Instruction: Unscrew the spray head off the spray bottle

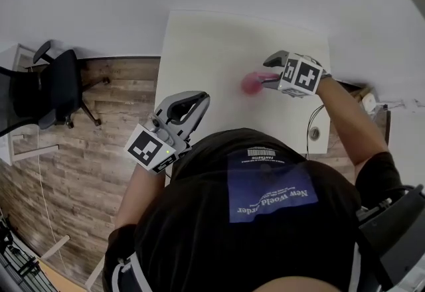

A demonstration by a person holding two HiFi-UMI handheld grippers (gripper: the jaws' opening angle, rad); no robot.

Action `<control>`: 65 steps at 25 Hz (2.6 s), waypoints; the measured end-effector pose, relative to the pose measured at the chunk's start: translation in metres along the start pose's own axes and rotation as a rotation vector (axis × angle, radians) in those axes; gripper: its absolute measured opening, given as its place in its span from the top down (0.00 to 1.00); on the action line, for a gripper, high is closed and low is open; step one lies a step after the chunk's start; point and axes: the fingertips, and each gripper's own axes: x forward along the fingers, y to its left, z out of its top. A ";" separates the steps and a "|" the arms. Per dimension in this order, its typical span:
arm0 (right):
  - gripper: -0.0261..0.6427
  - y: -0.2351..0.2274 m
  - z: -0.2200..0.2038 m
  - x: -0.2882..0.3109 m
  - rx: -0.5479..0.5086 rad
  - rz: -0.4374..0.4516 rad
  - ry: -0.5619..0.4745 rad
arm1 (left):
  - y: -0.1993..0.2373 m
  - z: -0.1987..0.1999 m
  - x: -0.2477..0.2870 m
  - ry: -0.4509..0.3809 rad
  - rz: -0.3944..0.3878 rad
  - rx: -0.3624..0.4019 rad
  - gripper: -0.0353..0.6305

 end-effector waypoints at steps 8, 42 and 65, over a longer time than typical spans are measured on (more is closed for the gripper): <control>0.66 -0.013 -0.019 0.050 -0.039 0.042 0.213 | 0.013 -0.005 -0.017 -0.016 0.074 -0.018 0.94; 0.76 -0.013 -0.023 0.014 0.157 -0.036 -0.031 | 0.008 -0.011 -0.007 -0.007 0.028 -0.049 0.94; 0.76 0.069 0.036 -0.203 0.454 0.384 -1.189 | -0.071 0.042 0.077 0.072 -0.330 0.177 0.27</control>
